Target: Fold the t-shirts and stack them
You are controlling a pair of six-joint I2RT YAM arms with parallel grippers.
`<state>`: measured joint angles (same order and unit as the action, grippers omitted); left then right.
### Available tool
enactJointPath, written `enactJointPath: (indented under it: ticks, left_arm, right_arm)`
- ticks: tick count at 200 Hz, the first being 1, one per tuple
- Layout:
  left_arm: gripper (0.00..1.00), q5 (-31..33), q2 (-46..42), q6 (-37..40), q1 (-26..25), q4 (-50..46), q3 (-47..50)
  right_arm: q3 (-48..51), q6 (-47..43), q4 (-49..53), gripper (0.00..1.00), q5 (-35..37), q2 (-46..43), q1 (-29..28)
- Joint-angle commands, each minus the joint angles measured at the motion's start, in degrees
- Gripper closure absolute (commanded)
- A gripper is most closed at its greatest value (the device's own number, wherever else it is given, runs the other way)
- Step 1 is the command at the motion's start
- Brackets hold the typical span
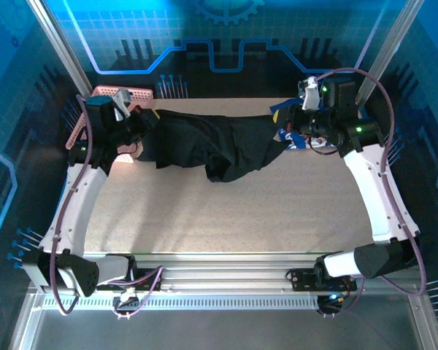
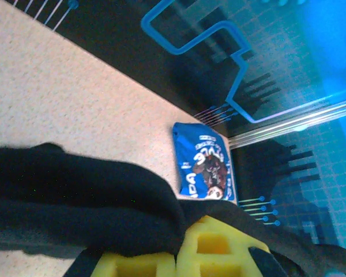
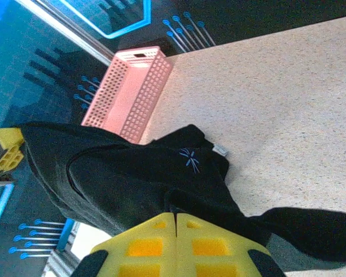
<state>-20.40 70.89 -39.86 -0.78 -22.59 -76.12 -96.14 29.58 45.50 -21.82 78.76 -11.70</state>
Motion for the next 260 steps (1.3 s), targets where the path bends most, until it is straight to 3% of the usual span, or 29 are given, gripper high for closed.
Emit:
enactJointPath:
  ticks: [1, 45, 81, 100, 136, 157, 176, 190, 195, 207, 232, 242, 260]
  left_arm:
    - [1.00, 1.1, -1.4, 2.1, 2.1, 2.6, -2.5]
    - [1.00, -2.9, -6.6, 2.2, 0.6, 9.4, 1.8]
    - [1.00, -2.3, -7.9, 0.6, -3.0, 8.8, 12.3]
    - [1.00, 3.1, -8.2, -1.3, -6.8, 8.6, 20.2]
    - [1.00, 6.9, -7.8, -9.3, -12.0, 15.9, 37.1]
    - [0.95, 7.3, -5.7, -12.4, -15.9, 18.3, 43.3]
    - [0.76, 5.9, -3.5, -14.2, -20.1, 20.5, 46.3]
    - [0.62, 3.0, -2.0, -13.9, -22.7, 21.7, 46.8]
    - [0.54, 2.3, -1.7, -13.4, -23.4, 21.3, 46.7]
    - [0.37, 2.1, -2.4, -12.7, -24.2, 19.2, 46.6]
    - [0.10, 7.1, -9.7, -11.7, -23.8, 13.4, 46.3]
    - [0.01, 9.3, -13.3, -11.5, -23.1, 11.4, 45.9]
    - [0.01, 10.6, -16.8, -12.6, -18.7, 7.9, 44.8]
  right_arm:
    - [-1.9, -0.1, 1.3, 1.00, -1.1, -2.4, 3.1]
    - [0.9, -0.2, 1.3, 1.00, -10.8, -6.5, 4.8]
    - [10.3, -1.1, 5.1, 1.00, -7.6, -8.3, 8.0]
    - [15.6, -0.2, 5.9, 1.00, -7.1, -6.2, 9.6]
    - [24.4, -1.9, 1.0, 1.00, -3.7, -1.4, 10.4]
    - [25.3, -4.3, -2.2, 1.00, 0.6, 4.4, 11.2]
    - [24.4, -5.5, -5.2, 1.00, 3.4, 9.4, 12.4]
    - [23.3, -6.3, -7.5, 0.90, 4.4, 11.8, 12.8]
    - [22.6, -6.6, -7.8, 0.84, 4.2, 12.6, 12.8]
    - [21.0, -7.2, -7.4, 0.59, 2.6, 13.5, 12.6]
    - [21.7, -8.8, -5.2, 0.44, 1.5, 9.3, 10.2]
    - [23.9, -9.0, -4.2, 0.39, -0.7, 6.0, 8.9]
    - [28.0, -8.4, -2.6, 0.32, -3.9, 0.9, 6.2]
